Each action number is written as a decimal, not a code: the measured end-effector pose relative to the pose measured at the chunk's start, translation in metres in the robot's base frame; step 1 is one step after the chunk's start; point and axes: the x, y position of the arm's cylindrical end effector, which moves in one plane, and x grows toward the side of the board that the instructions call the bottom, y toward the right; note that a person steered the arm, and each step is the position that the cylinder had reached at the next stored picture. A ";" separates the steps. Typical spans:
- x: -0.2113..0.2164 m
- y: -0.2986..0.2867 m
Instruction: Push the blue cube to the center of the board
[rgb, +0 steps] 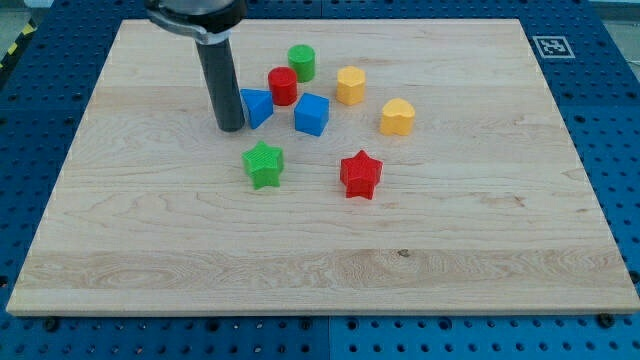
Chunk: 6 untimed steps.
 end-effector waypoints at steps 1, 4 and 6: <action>0.003 0.026; 0.003 0.093; 0.029 0.077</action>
